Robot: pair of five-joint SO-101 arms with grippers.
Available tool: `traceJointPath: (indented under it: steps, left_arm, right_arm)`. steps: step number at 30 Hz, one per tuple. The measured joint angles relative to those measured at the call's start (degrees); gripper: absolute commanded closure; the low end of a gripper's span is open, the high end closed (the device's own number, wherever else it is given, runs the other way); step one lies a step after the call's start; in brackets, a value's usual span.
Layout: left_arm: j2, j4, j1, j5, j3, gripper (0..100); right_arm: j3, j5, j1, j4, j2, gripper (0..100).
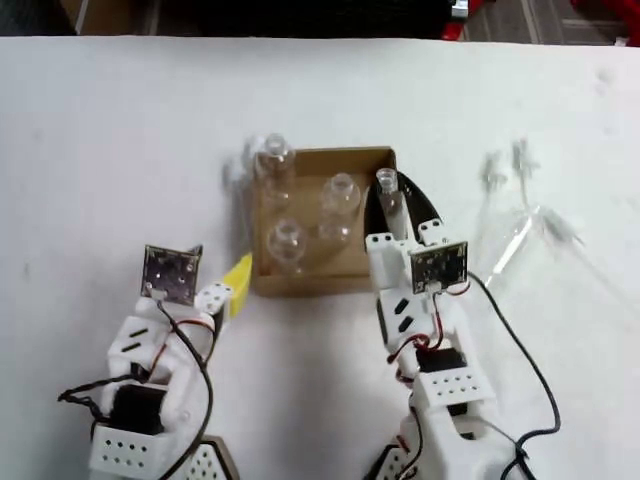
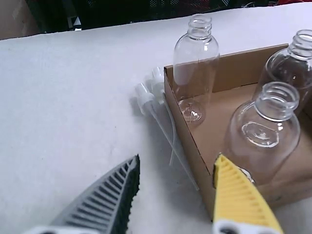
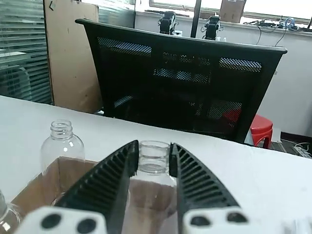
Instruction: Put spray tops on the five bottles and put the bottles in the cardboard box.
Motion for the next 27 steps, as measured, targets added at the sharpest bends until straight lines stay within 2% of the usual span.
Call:
traceJointPath:
  steps: [14, 27]
  left_arm:
    - [0.0, 0.0, 0.0, 0.0, 0.0, 77]
    - [0.0, 0.0, 0.0, 0.0, 0.0, 77]
  right_arm:
    - [-2.81, -0.09, 0.7, -1.58, 1.93, 98.3]
    - [-4.92, -0.09, 1.14, -5.19, 11.87, 98.3]
